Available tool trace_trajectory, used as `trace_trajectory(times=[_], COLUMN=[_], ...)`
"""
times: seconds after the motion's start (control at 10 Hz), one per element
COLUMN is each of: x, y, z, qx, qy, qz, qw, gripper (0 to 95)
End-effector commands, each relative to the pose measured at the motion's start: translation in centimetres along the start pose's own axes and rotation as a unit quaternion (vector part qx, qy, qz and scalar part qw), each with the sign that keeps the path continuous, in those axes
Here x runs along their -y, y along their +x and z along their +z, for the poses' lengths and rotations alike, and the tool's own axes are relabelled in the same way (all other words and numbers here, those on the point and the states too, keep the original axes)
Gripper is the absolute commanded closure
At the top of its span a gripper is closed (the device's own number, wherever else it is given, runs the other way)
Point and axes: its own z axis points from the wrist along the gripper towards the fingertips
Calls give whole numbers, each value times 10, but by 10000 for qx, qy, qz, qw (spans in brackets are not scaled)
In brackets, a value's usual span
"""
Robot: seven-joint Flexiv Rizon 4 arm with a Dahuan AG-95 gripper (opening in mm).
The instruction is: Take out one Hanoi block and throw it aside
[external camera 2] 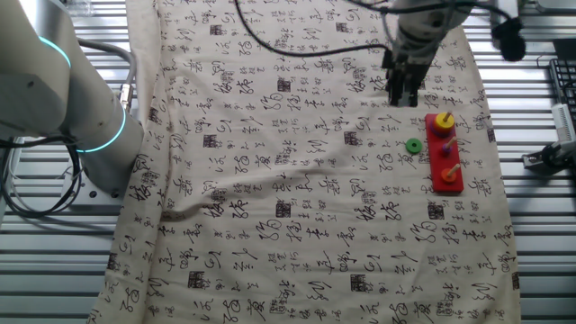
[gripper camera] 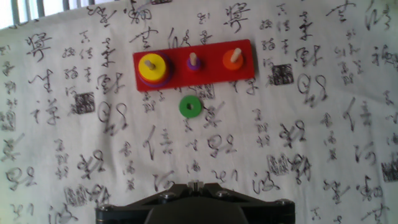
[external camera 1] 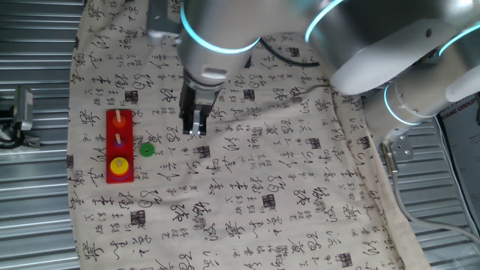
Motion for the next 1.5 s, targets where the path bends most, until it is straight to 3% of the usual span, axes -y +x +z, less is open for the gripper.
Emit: trace_trajectory(times=[0.1, 0.5, 1.5], x=[-11, -21, -23], y=[-1, -9, -31], z=[2, 5, 30], qx=[37, 11, 74], qy=[-11, 3, -44], qz=[-25, -427, -504], qw=[10000, 9991, 9987], gripper=[950, 950, 950])
